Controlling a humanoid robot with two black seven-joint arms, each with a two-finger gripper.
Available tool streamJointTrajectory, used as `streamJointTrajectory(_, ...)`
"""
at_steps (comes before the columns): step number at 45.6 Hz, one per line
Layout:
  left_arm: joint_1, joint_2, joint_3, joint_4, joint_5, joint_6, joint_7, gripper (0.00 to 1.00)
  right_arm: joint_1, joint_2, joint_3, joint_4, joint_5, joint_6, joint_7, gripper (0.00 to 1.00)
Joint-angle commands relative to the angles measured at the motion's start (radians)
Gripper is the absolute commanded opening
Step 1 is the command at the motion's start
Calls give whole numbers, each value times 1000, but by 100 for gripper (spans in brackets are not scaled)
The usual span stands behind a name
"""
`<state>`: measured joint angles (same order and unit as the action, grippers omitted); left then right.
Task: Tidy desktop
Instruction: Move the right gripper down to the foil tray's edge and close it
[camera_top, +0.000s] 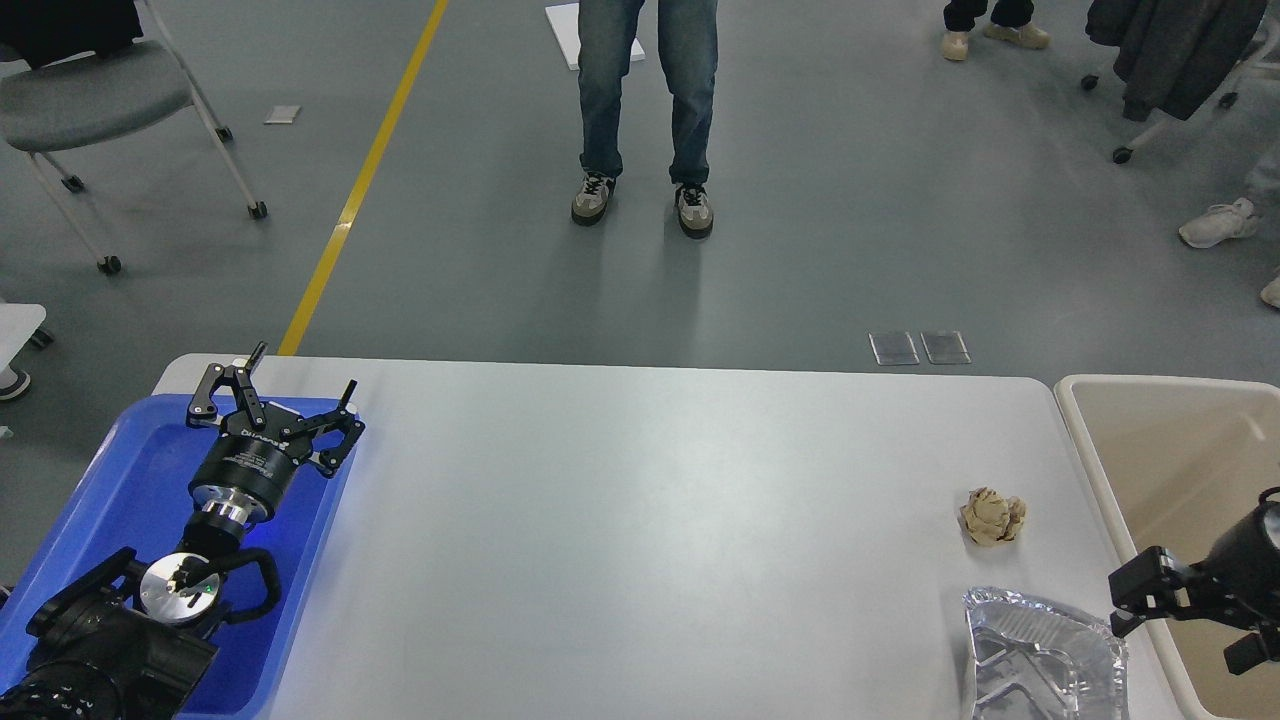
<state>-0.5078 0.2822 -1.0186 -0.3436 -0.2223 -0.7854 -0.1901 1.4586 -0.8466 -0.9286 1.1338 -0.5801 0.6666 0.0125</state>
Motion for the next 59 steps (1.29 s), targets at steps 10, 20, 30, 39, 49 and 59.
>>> streamJointTrajectory(10,0,0,0,0,0,0,0,100,-193,-12,132,-8,-126,-108,-69,100)
streamJointTrajectory(20,0,0,0,0,0,0,0,100,-248,17,142,-6,-109,-111,-69,100)
streamJointTrajectory(30,0,0,0,0,0,0,0,100,-310,17,215,-6,-109,-110,-69,100)
streamJointTrajectory(39,0,0,0,0,0,0,-2,100,-374,27,310,-9,-109,-111,-69,100)
streamJointTrajectory(49,0,0,0,0,0,0,-2,100,-402,31,336,-16,-109,-183,-71,100)
streamJointTrajectory(59,0,0,0,0,0,0,-2,100,-426,72,336,-19,-110,-259,-72,100)
